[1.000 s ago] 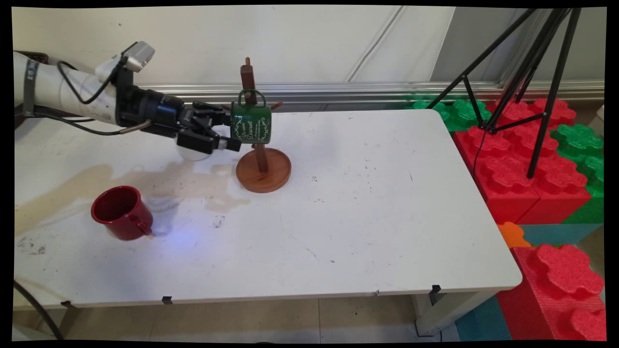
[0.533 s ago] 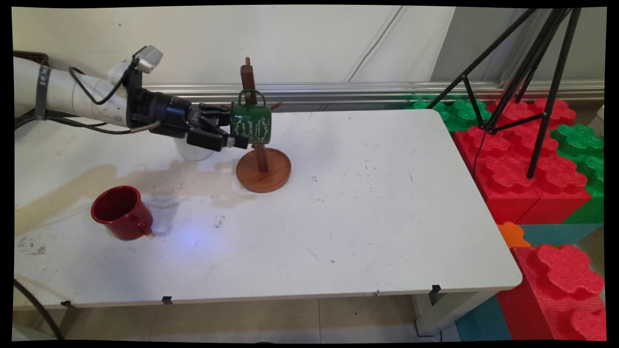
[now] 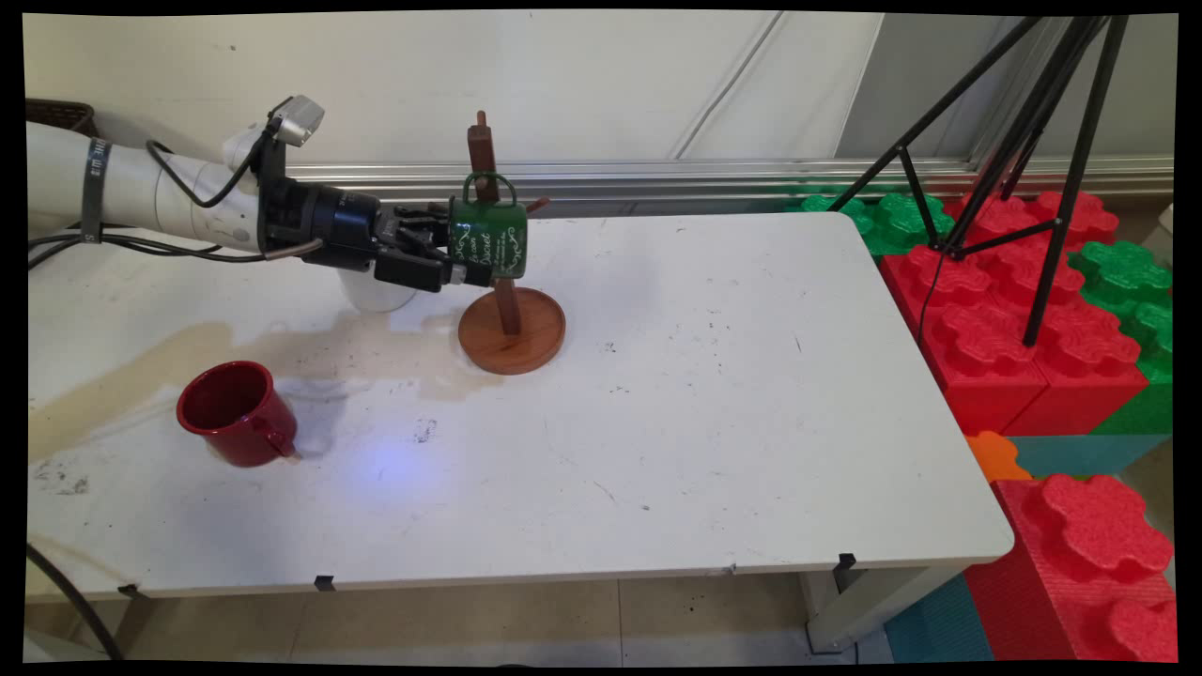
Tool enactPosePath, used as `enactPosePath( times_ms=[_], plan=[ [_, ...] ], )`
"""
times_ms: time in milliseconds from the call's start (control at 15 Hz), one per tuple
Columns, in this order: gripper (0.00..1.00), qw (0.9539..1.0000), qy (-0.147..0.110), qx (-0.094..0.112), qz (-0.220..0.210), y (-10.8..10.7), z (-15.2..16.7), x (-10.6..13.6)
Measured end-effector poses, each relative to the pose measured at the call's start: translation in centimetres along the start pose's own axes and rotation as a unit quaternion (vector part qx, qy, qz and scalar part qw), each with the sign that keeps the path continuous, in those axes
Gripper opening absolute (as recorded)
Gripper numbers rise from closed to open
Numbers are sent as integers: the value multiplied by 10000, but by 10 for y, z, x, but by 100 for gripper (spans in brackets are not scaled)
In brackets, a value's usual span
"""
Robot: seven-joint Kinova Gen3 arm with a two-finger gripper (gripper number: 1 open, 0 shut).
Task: Pick up the green mug from the rack
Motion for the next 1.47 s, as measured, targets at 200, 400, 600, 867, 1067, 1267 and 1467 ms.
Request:
enactPosePath(
  times_ms=[200,400,600,867,1067,1267,1467],
  plan=[
    [100,10000,80,33,-2,-1,0,-3],
    [100,9999,144,61,-18,-1,-2,-6],
    [100,9998,187,73,-35,0,-3,-9],
    [100,9996,248,78,-65,2,-6,-13],
    [100,9996,270,69,-73,4,-7,-15],
    [100,9995,291,50,-78,6,-9,-17],
    [100,9995,309,26,-80,9,-12,-19]
  ],
)
